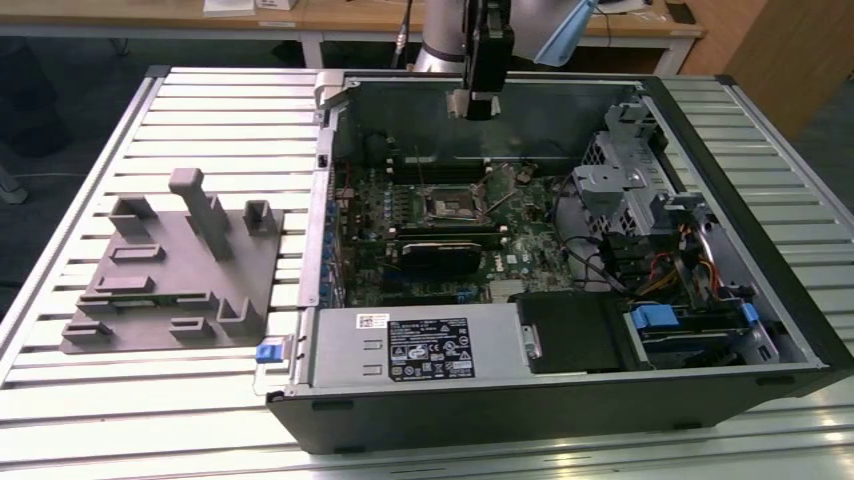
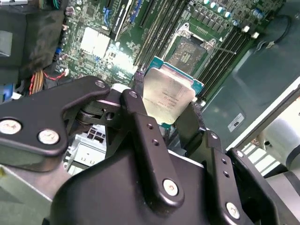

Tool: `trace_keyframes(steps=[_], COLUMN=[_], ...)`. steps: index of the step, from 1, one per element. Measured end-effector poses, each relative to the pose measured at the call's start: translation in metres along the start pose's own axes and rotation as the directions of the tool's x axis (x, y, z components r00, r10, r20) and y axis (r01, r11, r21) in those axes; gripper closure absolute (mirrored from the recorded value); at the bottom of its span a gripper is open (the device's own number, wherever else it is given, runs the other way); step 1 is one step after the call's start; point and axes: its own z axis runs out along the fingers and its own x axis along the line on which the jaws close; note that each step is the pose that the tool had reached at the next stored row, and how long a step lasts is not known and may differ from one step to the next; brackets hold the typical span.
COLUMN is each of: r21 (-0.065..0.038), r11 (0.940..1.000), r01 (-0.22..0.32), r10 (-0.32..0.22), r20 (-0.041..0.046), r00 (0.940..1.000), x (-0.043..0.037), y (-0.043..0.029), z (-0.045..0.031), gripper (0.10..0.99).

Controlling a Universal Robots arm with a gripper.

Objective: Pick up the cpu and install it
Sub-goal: 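Place the cpu into insertion slot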

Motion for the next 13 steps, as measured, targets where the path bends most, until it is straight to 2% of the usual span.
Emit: trace_keyframes(steps=[6,13], r21=[-0.002,-0.002], r11=[0.9968,0.9967], r01=[0.08,0.081], r10=[-0.08,-0.081], r20=[-0.0041,-0.0045], r00=[0.9968,0.9967], x=[0.0014,0.0184], y=[-0.0003,-0.0021], z=[0.0055,0.0179], gripper=[0.557,0.557])
